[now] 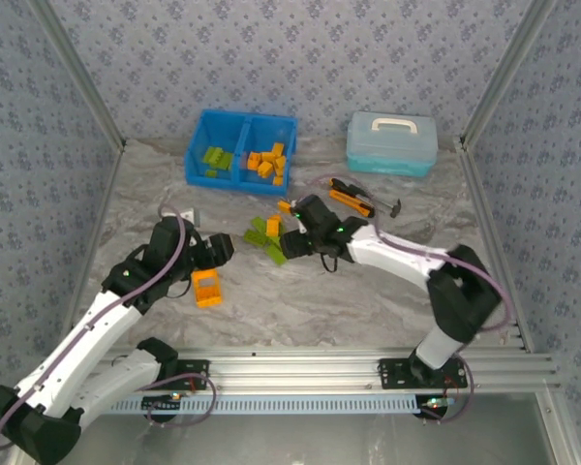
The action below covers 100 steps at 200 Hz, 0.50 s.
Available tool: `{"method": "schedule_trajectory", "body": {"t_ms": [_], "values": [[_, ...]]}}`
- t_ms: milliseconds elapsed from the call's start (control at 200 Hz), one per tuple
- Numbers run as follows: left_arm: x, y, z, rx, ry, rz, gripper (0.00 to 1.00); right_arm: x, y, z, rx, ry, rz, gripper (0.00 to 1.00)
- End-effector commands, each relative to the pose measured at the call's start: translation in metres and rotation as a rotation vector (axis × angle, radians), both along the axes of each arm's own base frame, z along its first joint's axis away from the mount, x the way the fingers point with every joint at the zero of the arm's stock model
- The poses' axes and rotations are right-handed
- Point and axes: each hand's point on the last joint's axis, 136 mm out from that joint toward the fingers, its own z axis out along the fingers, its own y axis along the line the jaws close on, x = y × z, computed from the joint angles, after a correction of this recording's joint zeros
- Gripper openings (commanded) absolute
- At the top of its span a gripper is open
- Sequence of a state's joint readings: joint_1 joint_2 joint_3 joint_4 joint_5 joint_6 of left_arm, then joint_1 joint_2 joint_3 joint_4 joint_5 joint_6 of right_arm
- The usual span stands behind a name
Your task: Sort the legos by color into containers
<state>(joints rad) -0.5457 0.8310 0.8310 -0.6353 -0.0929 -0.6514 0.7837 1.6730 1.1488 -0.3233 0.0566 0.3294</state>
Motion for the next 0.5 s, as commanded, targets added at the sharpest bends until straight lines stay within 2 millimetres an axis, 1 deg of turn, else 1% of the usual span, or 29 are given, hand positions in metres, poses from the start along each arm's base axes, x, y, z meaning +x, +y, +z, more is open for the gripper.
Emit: {"method": "schedule_trajectory", "body": {"t_ms": [0, 80, 235, 340, 495], "values": [[-0.008, -0.002, -0.006, 0.016, 0.034, -0.039, 0.84, 0.013, 0.031, -0.006, -0.070, -0.049, 0.129, 0.68], [-0.009, -0.002, -0.011, 0.018, 0.044, -0.038, 0.84, 0.020, 0.040, -0.023, -0.137, -0.039, 0.162, 0.62], [-0.009, 0.001, -0.015, 0.016, 0.036, -0.023, 0.84, 0.033, 0.052, -0.044, -0.171, -0.020, 0.166, 0.53], [-0.011, 0.004, -0.014, 0.019, 0.031, -0.017, 0.84, 0.041, 0.052, -0.052, -0.203, -0.022, 0.146, 0.49], [-0.013, 0.006, -0.013, 0.018, 0.025, -0.014, 0.84, 0.042, 0.054, -0.063, -0.201, -0.001, 0.149, 0.45]]}}
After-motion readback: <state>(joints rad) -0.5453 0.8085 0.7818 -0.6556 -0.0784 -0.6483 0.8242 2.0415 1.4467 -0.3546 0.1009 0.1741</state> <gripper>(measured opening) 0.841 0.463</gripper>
